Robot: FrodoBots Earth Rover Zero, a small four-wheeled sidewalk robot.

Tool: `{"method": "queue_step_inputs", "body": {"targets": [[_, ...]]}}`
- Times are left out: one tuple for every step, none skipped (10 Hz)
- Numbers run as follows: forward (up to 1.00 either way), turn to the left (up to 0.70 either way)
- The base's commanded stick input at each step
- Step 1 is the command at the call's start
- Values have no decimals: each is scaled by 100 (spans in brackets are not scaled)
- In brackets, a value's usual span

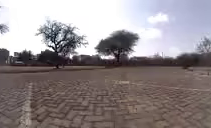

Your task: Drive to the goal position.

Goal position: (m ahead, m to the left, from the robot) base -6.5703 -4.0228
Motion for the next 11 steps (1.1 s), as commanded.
{"method": "queue_step_inputs", "body": {"targets": [[70, 0], [70, 0], [70, 0], [70, 0], [70, 0], [70, 0], [70, 0], [70, 0], [70, 0], [70, 0], [70, 0]]}}
